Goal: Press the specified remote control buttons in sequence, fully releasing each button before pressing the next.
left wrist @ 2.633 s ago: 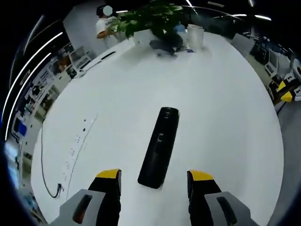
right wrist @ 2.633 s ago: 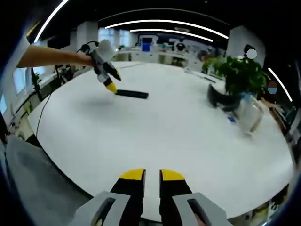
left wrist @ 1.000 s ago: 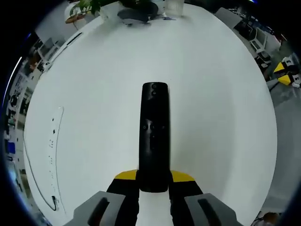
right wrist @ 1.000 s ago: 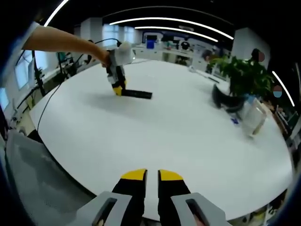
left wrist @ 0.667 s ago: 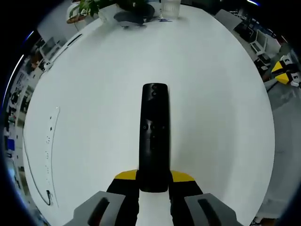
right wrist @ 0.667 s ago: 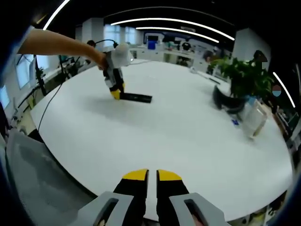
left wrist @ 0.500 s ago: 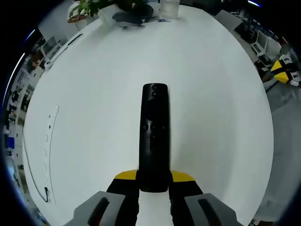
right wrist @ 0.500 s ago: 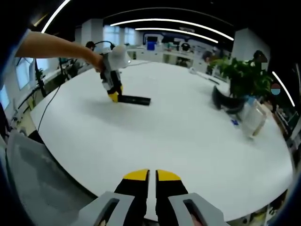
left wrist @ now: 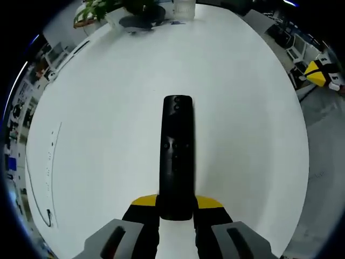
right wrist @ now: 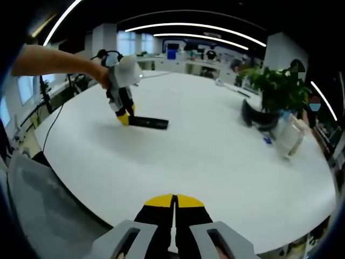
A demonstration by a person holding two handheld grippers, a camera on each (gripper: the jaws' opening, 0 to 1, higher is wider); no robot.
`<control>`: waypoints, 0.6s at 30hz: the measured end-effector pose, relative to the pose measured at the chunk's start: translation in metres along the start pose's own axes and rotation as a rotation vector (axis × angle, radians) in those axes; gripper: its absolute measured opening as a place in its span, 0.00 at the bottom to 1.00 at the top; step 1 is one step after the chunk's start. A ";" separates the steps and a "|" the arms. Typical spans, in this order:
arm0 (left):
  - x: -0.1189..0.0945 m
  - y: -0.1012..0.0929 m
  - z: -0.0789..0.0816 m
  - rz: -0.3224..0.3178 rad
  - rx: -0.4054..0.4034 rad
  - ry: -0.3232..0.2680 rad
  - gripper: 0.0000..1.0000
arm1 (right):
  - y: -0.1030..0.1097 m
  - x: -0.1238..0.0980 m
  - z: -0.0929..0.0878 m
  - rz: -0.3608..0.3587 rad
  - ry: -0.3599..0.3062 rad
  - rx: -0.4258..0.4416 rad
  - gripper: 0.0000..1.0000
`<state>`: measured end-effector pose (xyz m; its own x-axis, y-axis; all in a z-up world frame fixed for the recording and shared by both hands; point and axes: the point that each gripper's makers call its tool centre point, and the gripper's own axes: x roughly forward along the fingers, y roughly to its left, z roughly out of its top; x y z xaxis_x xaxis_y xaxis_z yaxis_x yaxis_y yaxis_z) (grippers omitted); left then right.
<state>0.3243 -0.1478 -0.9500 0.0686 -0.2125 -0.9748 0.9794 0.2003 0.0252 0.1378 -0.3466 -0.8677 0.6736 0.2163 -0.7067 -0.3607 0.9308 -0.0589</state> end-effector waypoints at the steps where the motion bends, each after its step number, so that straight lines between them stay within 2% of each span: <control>1: 0.000 -0.002 0.000 -0.001 0.002 0.001 0.23 | 0.000 0.000 0.000 0.000 0.002 0.001 0.00; 5: -0.001 -0.011 -0.002 0.001 -0.007 -0.002 0.23 | 0.002 0.001 -0.003 0.012 0.017 0.021 0.00; 8: -0.001 -0.022 -0.004 -0.001 -0.003 0.001 0.23 | 0.000 0.005 -0.011 -0.006 0.066 0.011 0.00; 15: -0.003 -0.039 -0.007 0.005 -0.013 -0.006 0.23 | 0.010 0.005 -0.014 0.036 0.087 0.005 0.00; 18: -0.003 -0.046 -0.007 0.008 -0.018 -0.006 0.23 | 0.019 0.007 -0.025 0.081 0.166 0.022 0.00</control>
<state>0.2776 -0.1496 -0.9500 0.0772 -0.2169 -0.9731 0.9752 0.2194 0.0284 0.1192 -0.3349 -0.8912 0.5261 0.2409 -0.8156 -0.3937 0.9191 0.0175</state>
